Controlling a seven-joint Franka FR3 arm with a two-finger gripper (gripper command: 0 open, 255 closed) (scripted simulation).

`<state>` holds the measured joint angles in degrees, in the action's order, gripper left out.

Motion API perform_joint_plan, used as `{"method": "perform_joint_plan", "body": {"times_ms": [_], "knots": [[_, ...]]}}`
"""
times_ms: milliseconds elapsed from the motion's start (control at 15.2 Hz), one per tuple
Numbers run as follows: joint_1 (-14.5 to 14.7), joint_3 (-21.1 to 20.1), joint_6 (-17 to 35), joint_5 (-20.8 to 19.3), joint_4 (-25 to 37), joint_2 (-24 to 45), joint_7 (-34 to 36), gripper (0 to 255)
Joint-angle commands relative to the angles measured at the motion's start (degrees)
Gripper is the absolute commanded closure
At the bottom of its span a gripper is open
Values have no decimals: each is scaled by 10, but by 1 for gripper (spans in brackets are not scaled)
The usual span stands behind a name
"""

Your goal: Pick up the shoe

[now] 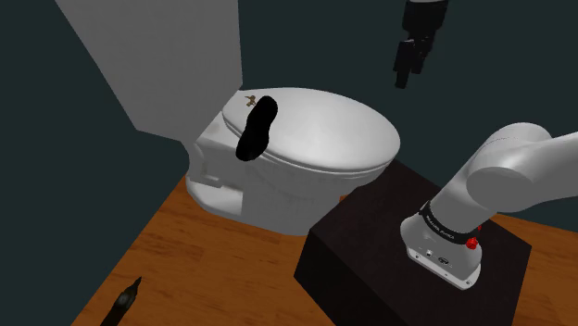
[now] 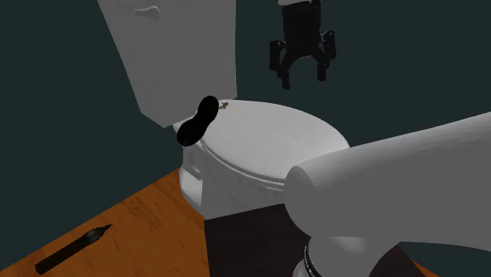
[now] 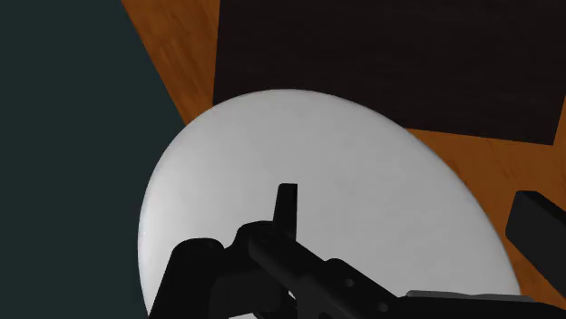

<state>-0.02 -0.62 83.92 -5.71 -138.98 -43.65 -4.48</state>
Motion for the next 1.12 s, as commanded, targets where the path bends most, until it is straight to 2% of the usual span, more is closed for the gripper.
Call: {"method": "perform_joint_plan", "body": {"times_ms": [0, 528, 1056], "knots": [[0, 0, 0, 0, 0, 0, 0, 0], [10, -37, 166, 84, -30, 77, 105, 0], [19, -72, 336, 147, -10, 194, 190, 0]]}}
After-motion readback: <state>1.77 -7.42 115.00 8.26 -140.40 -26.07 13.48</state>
